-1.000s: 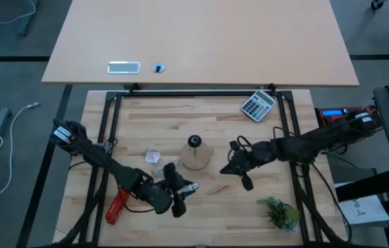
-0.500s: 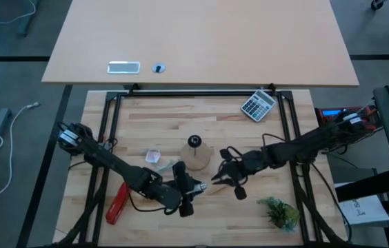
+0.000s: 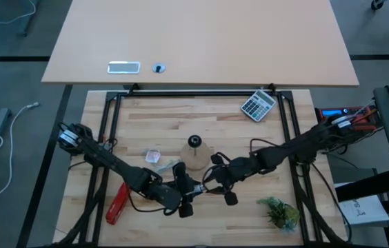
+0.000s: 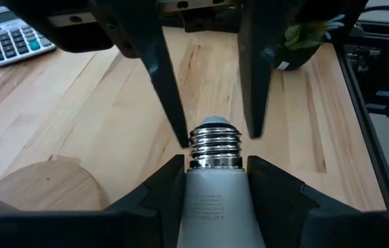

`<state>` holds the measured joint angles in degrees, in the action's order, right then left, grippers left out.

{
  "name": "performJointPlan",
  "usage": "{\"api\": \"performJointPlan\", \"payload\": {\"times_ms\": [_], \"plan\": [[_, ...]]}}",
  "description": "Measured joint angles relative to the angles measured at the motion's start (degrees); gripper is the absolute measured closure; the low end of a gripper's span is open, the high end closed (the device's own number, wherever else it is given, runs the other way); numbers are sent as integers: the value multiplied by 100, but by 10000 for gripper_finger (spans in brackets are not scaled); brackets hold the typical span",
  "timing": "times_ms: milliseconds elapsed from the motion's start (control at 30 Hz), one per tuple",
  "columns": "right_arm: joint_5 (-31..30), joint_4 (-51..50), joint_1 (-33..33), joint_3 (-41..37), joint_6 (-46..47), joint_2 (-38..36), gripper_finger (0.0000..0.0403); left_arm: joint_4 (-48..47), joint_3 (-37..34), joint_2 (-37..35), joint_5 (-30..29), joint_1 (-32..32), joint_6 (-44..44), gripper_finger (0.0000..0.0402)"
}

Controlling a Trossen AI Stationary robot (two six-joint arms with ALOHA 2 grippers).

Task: Screw lightbulb
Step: Insert the lightbulb into the brown lamp

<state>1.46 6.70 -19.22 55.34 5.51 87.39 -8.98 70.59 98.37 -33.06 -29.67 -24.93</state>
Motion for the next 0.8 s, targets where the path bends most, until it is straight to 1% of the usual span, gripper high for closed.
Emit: {"api": "performJointPlan", "payload": {"times_ms": [133,300,500,633,800], "plan": [[8,-329,-2,246,-39,150,237,-17,-16,0,60,0,-1,268],[29,-692,-2,502,-166,294,249,-44,-24,0,101,0,-2,261],[37,-863,-2,620,-260,345,281,-39,-29,4,118,-2,9,267],[18,-937,-2,622,-316,305,313,-24,-29,4,104,0,29,256],[8,-954,-2,620,-312,310,315,87,-25,3,12,11,35,245]]}}
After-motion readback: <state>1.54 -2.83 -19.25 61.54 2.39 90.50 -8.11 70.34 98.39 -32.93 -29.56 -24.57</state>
